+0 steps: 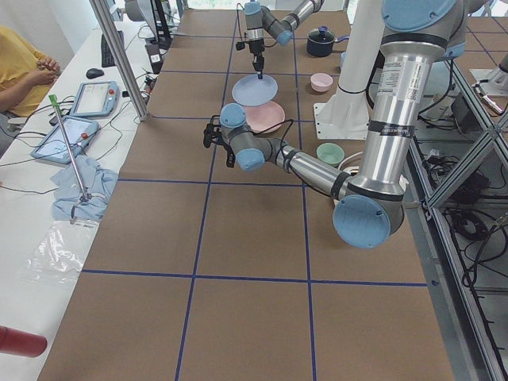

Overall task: Stack three plates with pink and blue
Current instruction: 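Lift the light blue plate with the right gripper while the left arm draws back, then lower the light blue plate onto the pink plate and open the right gripper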

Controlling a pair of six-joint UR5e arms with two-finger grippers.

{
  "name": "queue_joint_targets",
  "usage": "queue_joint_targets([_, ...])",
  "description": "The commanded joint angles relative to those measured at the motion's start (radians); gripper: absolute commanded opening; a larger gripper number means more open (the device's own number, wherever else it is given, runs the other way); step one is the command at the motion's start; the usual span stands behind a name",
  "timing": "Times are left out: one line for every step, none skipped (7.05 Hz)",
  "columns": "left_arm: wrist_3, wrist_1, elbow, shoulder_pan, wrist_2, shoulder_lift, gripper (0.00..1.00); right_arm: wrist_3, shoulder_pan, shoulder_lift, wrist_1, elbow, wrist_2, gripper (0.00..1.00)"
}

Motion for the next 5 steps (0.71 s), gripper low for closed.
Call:
queue_joint_targets([0.002, 0.000, -0.004, -0.001, 0.002, 0.001, 0.75, 0.072, -0.089, 0.056, 0.019, -0.007, -0.121, 0.00])
queue_joint_targets([0.001, 0.000, -0.006, -0.001, 0.002, 0.004, 0.75, 0.072, -0.087, 0.053, 0.014, -0.010, -0.121, 0.00])
queue_joint_targets([0.001, 0.000, -0.004, 0.001, 0.002, 0.004, 0.75, 0.066, -0.086, 0.058, 0.006, -0.020, -0.127, 0.00])
queue_joint_targets([0.001, 0.000, -0.006, 0.002, 0.003, 0.004, 0.75, 0.065, -0.086, 0.064, 0.006, -0.038, -0.127, 0.00])
queue_joint_targets([0.001, 0.000, -0.004, 0.004, 0.005, 0.004, 0.75, 0.065, -0.087, 0.073, 0.005, -0.040, -0.128, 0.00])
